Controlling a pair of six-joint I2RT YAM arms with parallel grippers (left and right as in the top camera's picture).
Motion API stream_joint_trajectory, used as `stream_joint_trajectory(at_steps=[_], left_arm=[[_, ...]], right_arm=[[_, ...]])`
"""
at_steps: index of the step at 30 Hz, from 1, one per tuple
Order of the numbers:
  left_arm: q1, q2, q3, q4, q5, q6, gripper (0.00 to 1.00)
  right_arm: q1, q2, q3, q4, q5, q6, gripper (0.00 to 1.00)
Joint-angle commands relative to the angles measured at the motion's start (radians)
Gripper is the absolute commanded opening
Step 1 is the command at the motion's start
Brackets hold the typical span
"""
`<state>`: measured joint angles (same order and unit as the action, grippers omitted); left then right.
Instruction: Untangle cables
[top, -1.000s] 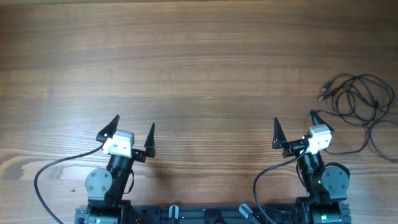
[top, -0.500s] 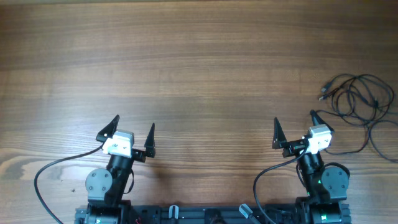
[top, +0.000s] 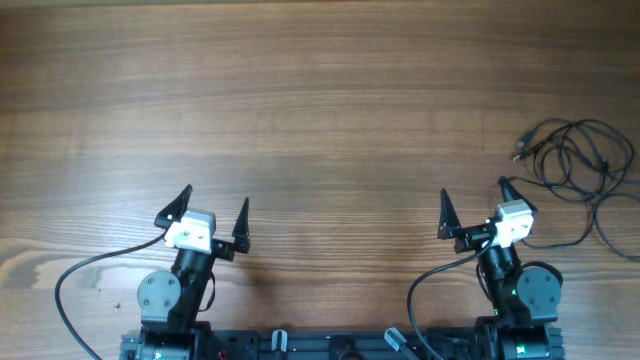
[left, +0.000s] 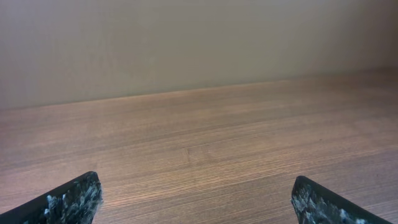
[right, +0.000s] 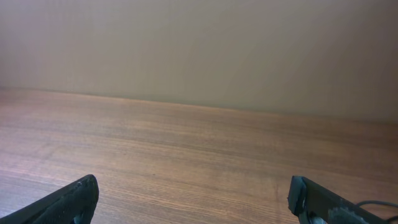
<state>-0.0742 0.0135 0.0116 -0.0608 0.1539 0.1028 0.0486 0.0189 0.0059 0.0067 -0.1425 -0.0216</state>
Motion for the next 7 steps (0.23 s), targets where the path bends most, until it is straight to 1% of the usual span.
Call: stream_joint_trajectory(at_steps=[1, 7], left_arm=[[-0.005, -0.009, -0.006, -0.004, -0.01, -0.01, 1.0], [-0.005, -0.009, -0.006, -0.004, -0.01, -0.01, 1.0]], right_arm=[[-0.005, -0.014, -0.001, 0.004, -0.016, 0.002, 1.0], [-0.005, -0.014, -0.001, 0.004, -0.016, 0.002, 1.0]])
